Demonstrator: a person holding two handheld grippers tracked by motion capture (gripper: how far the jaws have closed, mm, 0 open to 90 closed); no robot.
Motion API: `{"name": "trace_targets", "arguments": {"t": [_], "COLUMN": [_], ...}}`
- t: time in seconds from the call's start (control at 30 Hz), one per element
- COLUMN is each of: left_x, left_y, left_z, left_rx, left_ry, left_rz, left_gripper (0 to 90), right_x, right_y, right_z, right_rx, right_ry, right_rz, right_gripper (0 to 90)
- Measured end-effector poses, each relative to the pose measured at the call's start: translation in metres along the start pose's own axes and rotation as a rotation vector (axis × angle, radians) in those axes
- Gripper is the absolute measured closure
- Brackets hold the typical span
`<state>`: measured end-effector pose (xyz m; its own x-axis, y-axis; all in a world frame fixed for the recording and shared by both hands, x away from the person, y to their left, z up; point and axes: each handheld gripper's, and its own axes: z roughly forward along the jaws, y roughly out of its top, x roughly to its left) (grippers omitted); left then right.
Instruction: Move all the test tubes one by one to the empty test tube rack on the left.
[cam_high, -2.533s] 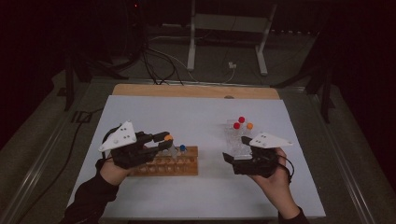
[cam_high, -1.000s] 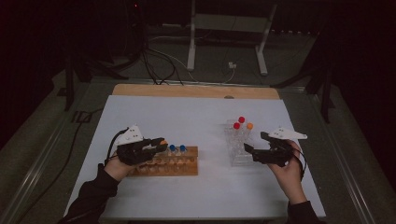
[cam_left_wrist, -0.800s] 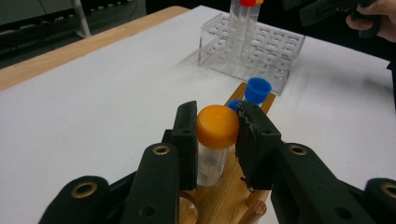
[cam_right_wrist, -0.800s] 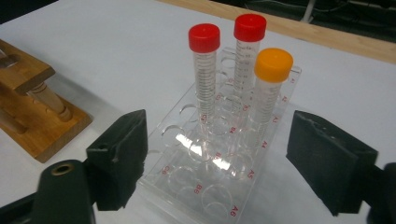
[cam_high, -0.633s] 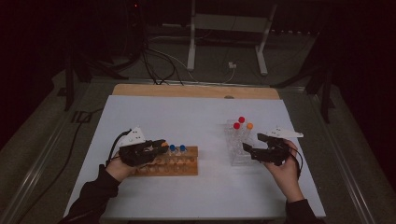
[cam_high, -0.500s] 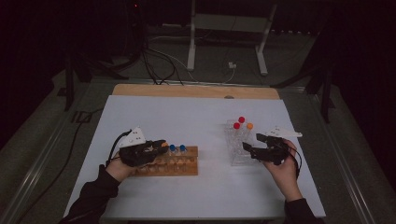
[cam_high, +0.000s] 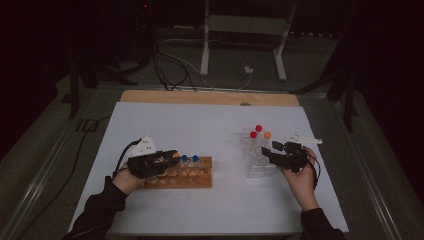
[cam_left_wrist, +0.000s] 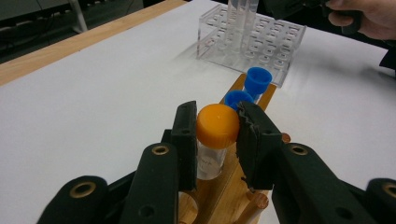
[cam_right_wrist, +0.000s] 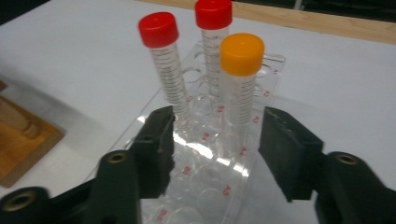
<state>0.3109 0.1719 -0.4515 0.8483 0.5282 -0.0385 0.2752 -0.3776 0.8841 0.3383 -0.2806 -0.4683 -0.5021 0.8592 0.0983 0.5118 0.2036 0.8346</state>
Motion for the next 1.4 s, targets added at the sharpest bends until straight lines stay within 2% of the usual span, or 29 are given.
{"name": "trace_targets", "arguments": {"t": [0.17, 0.33, 0.5, 0.53, 0.63, 0.7, 0.93, 1.07, 1.17, 1.4], "left_x": [0.0, 0.0, 0.001, 0.001, 0.001, 0.001, -0.004, -0.007, -0.011, -0.018], "left_y": [0.0, 0.0, 0.0, 0.0, 0.001, 0.002, 0.013, 0.018, 0.021, 0.028], "left_z": [-0.001, -0.001, -0.001, -0.001, -0.002, -0.004, -0.014, -0.019, -0.021, -0.023], "left_rx": [0.002, 0.003, 0.004, 0.007, 0.012, 0.003, -0.013, -0.035, -0.048, -0.053], "left_ry": [-0.001, -0.002, -0.008, -0.008, -0.022, -0.04, -0.036, -0.057, -0.062, -0.094], "left_rz": [0.001, 0.002, 0.0, 0.003, 0.003, 0.002, -0.005, -0.001, 0.002, 0.017], "left_gripper": [70.9, 70.9, 70.6, 70.4, 68.6, 58.9, 18.1, 8.0, 4.0, 2.3], "right_x": [-0.002, -0.004, -0.006, -0.007, -0.008, -0.007, -0.003, -0.003, -0.002, 0.007], "right_y": [0.001, 0.003, 0.006, 0.006, 0.007, 0.008, 0.013, 0.017, 0.023, 0.036], "right_z": [0.008, 0.014, 0.017, 0.018, 0.018, 0.017, 0.006, -0.003, -0.013, -0.037], "right_rx": [0.004, 0.006, 0.012, 0.011, 0.011, 0.006, -0.017, -0.047, -0.071, -0.134], "right_ry": [-0.015, -0.051, -0.045, -0.043, -0.047, -0.051, -0.074, -0.071, -0.073, -0.074], "right_rz": [0.005, -0.025, -0.035, -0.033, -0.04, -0.05, -0.09, -0.084, -0.092, -0.119], "right_gripper": [52.9, 60.0, 69.4, 73.5, 74.7, 74.9, 75.2, 75.2, 75.2, 75.2]}}
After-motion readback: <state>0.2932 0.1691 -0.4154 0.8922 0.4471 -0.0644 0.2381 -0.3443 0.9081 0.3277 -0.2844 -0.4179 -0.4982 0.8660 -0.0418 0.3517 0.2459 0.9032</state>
